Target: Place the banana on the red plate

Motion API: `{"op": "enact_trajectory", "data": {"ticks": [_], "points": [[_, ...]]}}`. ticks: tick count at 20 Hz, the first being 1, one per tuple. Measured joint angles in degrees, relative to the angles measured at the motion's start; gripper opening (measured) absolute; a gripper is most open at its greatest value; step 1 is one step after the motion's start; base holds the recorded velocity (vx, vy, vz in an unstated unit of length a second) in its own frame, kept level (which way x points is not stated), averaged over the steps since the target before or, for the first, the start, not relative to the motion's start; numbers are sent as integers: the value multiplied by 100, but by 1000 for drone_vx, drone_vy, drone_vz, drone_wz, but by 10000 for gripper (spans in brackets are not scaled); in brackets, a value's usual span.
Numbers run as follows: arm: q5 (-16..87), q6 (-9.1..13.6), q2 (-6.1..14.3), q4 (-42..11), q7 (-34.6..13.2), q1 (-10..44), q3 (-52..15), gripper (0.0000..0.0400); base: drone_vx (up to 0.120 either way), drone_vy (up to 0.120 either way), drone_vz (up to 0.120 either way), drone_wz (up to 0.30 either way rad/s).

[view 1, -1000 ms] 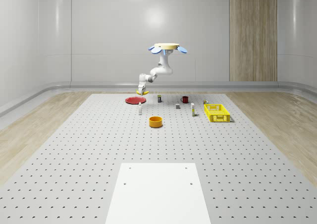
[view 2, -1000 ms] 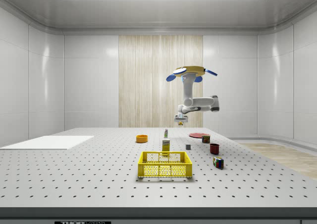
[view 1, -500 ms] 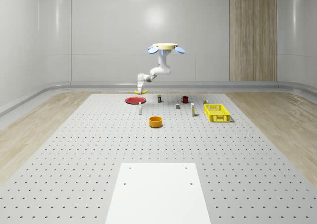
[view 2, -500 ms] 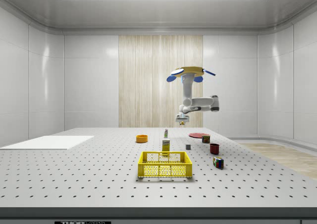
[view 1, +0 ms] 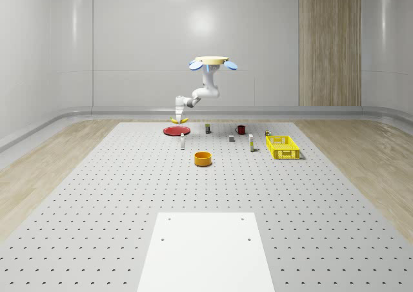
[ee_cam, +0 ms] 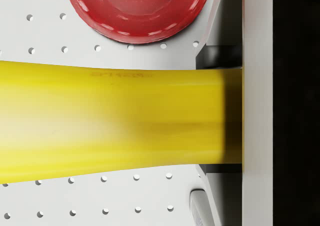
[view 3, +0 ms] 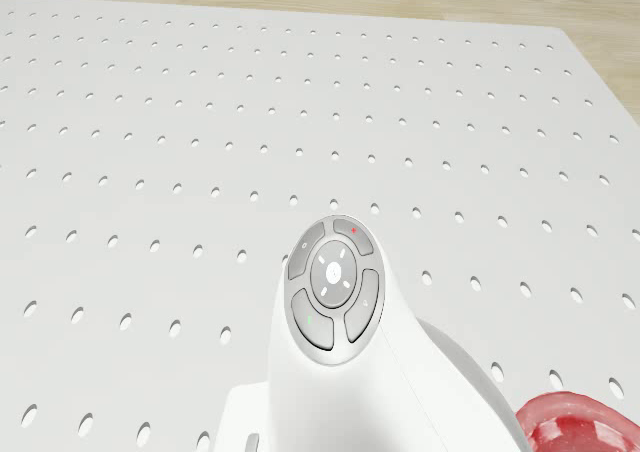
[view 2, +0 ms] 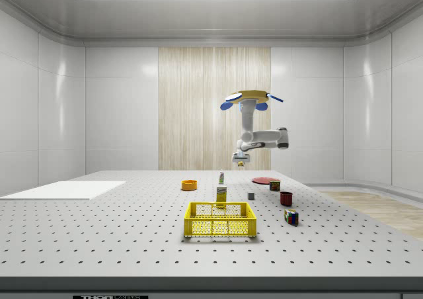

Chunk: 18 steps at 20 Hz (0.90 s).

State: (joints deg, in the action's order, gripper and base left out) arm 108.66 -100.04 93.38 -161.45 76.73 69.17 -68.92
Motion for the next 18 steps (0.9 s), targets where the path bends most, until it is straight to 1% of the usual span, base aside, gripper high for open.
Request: {"op": "enact_trajectory", "data": {"ticks": [1,15,16,18], "points": [[0,2,-2,0,9,-1,0,191,0,-40,0,0],[8,23,-25,-1,54,-10,2,191,0,-120,0,0],[8,24,-26,-1,55,-11,2,191,40,-120,0,0],[9,27,-28,-1,57,-12,2,191,120,-120,0,0]]}}
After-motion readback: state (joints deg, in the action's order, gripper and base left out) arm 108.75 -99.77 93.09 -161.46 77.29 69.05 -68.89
